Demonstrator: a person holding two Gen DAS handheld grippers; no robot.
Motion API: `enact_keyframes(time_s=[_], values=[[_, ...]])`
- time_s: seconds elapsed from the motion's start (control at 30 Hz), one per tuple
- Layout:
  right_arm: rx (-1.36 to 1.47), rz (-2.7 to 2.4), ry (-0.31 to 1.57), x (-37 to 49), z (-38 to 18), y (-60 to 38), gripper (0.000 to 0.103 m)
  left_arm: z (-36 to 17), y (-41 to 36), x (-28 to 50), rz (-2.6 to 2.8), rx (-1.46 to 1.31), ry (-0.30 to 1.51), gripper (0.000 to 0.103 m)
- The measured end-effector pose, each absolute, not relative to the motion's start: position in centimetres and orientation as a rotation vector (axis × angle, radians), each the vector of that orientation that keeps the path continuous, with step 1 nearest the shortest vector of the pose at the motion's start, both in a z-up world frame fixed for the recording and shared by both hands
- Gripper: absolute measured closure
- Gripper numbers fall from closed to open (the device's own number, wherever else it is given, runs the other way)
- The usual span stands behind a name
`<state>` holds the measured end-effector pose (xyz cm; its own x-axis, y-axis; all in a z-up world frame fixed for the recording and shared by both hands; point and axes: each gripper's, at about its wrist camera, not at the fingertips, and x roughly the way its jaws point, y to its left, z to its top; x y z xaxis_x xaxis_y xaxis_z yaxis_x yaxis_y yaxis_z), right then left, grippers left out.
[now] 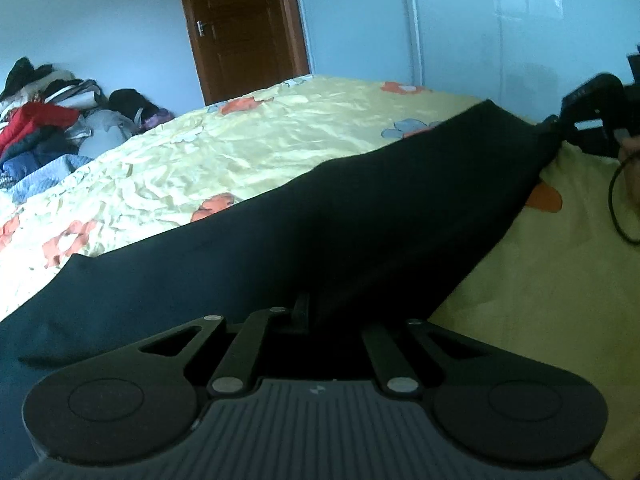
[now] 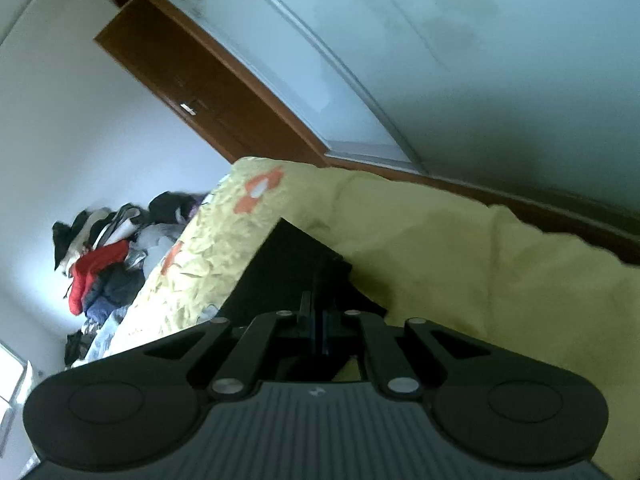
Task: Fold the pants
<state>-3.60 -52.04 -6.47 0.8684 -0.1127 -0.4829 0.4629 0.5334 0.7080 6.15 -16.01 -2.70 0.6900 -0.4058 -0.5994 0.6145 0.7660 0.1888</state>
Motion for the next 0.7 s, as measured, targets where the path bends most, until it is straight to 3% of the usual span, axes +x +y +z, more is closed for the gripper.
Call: enact_keyframes(time_s=[0.03,0.1,0.13,0.2,0.27,0.33,0.4,0.57,0.7], values=[[0.944,-0.365,0.422,-3.4,-6.4,-52.0,0.099,-2.6,-16.0,6.0,-0.586,0.408,0.559,0.081],[0.933,-0.385,0.431,-3.3,-6.1,-51.9,0.098,-2.3,-15.9,5.7,-0.596,0.421,0.565,0.076],[0.929,-0.407,0.427,-3.4,-5.8,-51.8,0.095,-2.1,-15.7,5.4,-0.599,0.426,0.574,0.067],[0.885,-0.521,0.371,-4.3,-4.7,-51.3,0.084,-1.5,-15.1,4.9,-0.619,0.419,0.582,0.058],[0.777,-0.669,0.276,-5.3,-3.0,-50.0,0.064,-0.6,-14.0,4.3,-0.666,0.393,0.575,0.053],[0.664,-0.584,0.203,-5.1,-1.2,-48.2,0.063,0.1,-13.2,4.1,-0.671,0.382,0.554,0.047],[0.52,-0.374,0.275,-2.5,0.4,-45.7,0.061,0.8,-12.5,4.5,-0.631,0.376,0.526,0.039],[0.126,0.145,0.536,5.2,1.6,-34.4,0.06,1.9,-11.0,7.6,-0.478,0.34,0.528,0.039],[-0.035,0.383,0.669,9.3,0.8,-27.7,0.06,2.7,-9.2,10.3,-0.415,0.284,0.585,0.039]])
